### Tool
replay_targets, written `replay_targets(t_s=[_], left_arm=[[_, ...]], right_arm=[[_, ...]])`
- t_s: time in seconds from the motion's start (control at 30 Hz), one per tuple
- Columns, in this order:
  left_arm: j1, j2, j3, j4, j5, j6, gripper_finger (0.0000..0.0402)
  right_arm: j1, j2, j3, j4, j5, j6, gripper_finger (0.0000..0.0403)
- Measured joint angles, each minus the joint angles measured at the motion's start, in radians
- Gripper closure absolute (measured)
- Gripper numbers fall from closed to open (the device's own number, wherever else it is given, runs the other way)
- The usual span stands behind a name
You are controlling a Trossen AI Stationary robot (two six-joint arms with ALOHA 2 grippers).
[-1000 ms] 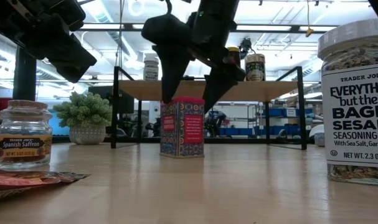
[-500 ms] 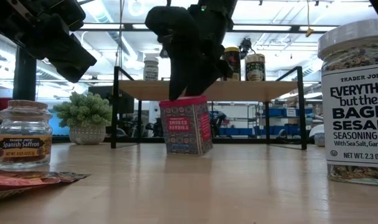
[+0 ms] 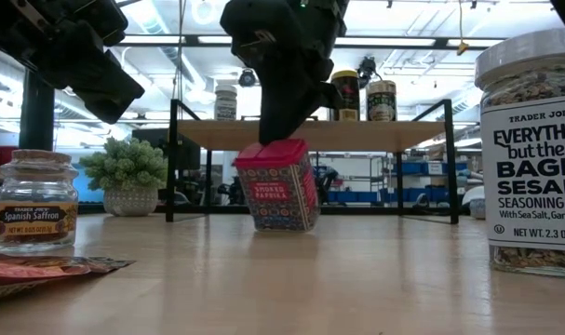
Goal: Shelf spices
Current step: Put the red seasoning can onto the shelf, then put the brown seasoning bottle onto the shelf
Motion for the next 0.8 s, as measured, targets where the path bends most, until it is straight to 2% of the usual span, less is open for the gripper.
replay_targets(t_s=[0.17,0.37,0.8], left_arm=[[0.000,0.000,0.000,0.000,0.000,0.000,0.0387],[0.000,0.000,0.000,0.000,0.000,-0.001,0.0387],[0.000,0.000,0.000,0.000,0.000,0.000,0.0387]], right_arm=[[0.000,0.000,0.000,0.015,-0.048,-0.009,0.0357],[0.000,-0.006,0.000,0.023,-0.052,-0.011,0.0397],[0.005,-0.053,0.000,0.059,-0.072,-0.009,0.0398]])
